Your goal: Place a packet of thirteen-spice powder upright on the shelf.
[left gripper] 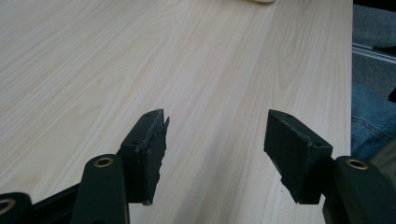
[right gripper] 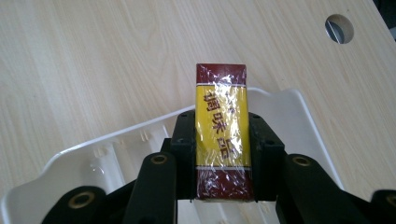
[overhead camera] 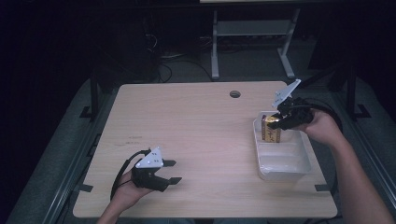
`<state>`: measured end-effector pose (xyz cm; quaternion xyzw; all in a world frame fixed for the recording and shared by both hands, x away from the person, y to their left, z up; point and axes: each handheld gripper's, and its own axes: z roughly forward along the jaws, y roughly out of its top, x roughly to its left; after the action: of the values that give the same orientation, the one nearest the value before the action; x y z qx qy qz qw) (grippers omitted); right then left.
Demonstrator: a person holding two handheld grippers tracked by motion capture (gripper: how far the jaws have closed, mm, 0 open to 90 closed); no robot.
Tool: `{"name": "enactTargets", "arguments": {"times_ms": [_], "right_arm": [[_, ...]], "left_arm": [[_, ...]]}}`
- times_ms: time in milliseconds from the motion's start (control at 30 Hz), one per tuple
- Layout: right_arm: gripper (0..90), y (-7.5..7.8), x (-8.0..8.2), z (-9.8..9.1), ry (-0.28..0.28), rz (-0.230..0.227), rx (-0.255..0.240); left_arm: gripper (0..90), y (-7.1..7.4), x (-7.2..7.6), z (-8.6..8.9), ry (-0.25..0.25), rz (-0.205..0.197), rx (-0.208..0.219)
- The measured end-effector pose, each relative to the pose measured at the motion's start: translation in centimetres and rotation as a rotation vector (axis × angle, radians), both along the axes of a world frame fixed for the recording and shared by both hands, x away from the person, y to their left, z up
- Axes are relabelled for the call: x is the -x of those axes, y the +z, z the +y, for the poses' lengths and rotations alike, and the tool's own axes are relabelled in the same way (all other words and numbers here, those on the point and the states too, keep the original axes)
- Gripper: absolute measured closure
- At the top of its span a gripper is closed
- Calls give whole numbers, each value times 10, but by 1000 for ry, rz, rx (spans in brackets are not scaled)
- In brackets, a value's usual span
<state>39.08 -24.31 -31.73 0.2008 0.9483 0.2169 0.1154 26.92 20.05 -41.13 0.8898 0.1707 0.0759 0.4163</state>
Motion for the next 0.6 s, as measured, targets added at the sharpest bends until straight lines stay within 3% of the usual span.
{"name": "enactTargets", "arguments": {"times_ms": [600], "right_arm": [[672,-34,-6,-10,-39,59,-3]], "left_arm": [[384,-1,0,-1,-1,5,-1]]}}
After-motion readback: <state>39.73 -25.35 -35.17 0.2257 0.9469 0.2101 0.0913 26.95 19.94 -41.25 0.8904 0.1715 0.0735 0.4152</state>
